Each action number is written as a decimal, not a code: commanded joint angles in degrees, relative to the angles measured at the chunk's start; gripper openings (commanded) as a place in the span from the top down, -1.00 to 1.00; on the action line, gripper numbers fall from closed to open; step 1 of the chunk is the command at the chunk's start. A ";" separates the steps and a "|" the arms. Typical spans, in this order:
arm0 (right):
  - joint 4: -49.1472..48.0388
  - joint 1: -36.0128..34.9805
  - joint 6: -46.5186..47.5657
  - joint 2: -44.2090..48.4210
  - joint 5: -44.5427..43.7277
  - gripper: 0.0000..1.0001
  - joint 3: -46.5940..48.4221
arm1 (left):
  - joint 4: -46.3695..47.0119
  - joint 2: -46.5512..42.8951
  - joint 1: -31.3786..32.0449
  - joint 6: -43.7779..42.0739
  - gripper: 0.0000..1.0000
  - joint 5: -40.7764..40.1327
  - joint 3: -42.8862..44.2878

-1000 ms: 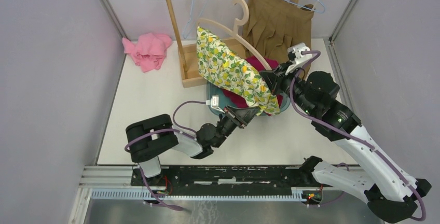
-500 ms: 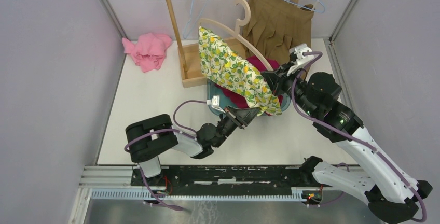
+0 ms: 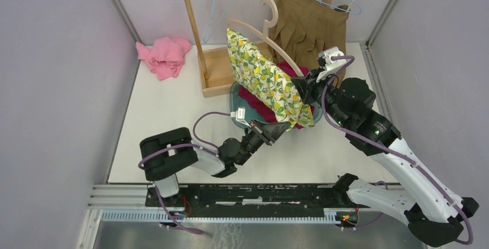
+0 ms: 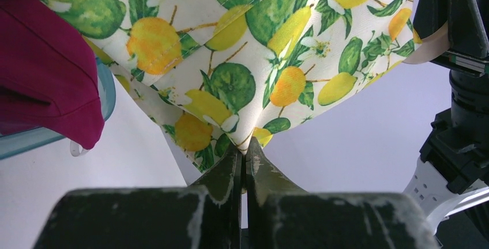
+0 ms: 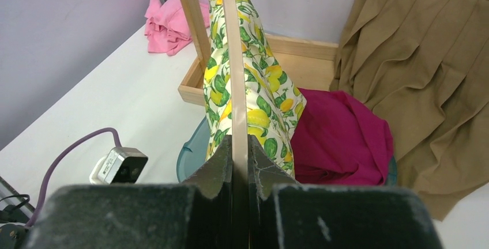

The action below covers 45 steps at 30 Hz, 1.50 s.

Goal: Place the skirt on the hanger
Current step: Place the hanger on the clothesline.

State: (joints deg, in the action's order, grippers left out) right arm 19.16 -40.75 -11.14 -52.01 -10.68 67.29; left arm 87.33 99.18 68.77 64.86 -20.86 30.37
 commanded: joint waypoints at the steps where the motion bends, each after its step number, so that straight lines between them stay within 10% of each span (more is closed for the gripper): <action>1: -7.31 0.06 1.19 0.27 -2.22 0.97 4.35 | 0.98 0.70 0.96 0.71 0.94 0.56 -0.97; 19: -7.69 0.10 1.26 0.36 -2.79 0.97 3.84 | -0.46 -1.20 1.99 0.31 0.76 1.31 -3.20; 24: -6.03 0.15 2.41 2.12 -4.22 0.97 3.74 | -19.05 -10.58 1.89 -4.17 -0.10 3.63 -0.46; 33: -2.90 0.15 5.67 4.27 -9.40 0.98 4.41 | -53.25 -31.35 2.03 -14.51 -0.41 1.54 4.98; 45: 2.10 0.17 9.23 5.45 -16.60 0.97 7.24 | -76.77 -40.83 0.57 -18.97 -0.99 -6.66 10.17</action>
State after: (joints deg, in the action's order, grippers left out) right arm 24.56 -40.75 -3.75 -48.71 -23.24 70.43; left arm 20.08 60.49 70.35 50.17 -23.29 37.52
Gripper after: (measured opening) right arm 0.095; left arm 0.979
